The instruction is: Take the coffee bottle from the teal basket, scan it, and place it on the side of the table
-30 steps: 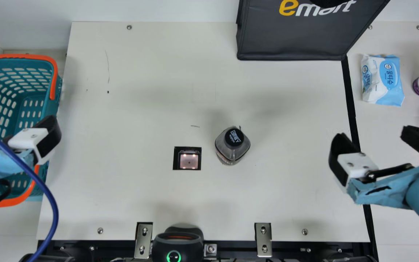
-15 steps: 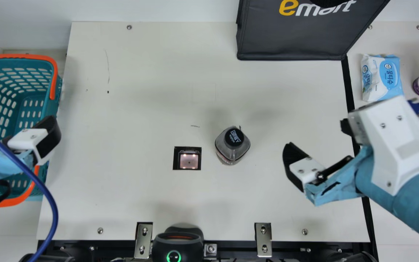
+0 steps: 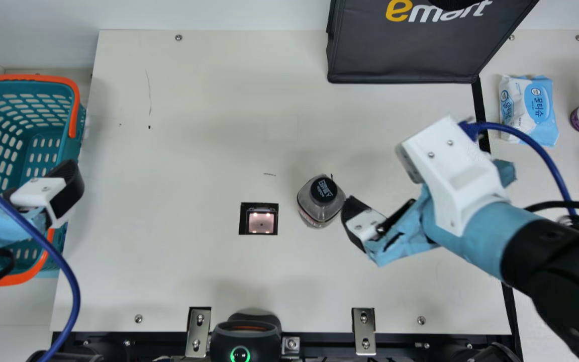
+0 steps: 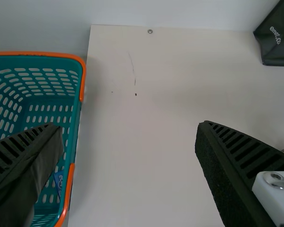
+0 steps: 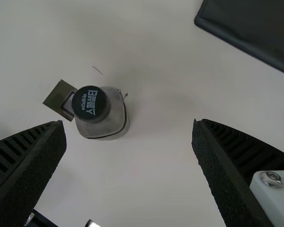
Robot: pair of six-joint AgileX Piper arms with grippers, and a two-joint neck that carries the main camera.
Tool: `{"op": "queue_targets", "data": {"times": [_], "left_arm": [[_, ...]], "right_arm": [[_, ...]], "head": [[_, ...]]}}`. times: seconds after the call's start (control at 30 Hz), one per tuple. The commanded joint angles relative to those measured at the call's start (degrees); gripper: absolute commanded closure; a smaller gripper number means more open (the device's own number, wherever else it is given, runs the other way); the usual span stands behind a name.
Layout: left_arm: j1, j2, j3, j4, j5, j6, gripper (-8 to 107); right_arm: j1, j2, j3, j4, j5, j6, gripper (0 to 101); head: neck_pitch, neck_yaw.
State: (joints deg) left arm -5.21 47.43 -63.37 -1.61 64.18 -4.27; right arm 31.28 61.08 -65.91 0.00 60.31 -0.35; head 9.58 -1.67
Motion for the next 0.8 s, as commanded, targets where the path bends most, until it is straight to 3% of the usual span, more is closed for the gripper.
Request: {"op": "queue_targets", "data": {"times": [0.0, 0.37, 0.77], "left_arm": [[0.00, 0.00, 0.00, 0.00, 0.00, 0.00, 9], [0.00, 0.00, 0.00, 0.00, 0.00, 0.00, 9], [0.00, 0.00, 0.00, 0.00, 0.00, 0.00, 9]], "right_arm": [[2.87, 1.55, 0.04, -2.14, -1.07, 3.94, 6], [11.46, 8.44, 0.53, -10.19, -5.02, 17.59, 6], [15.43, 12.45, 3.11, -14.16, -7.75, 25.49, 6]], "head": [[-1.66, 0.09], [-1.66, 0.09], [-1.66, 0.09]]}}
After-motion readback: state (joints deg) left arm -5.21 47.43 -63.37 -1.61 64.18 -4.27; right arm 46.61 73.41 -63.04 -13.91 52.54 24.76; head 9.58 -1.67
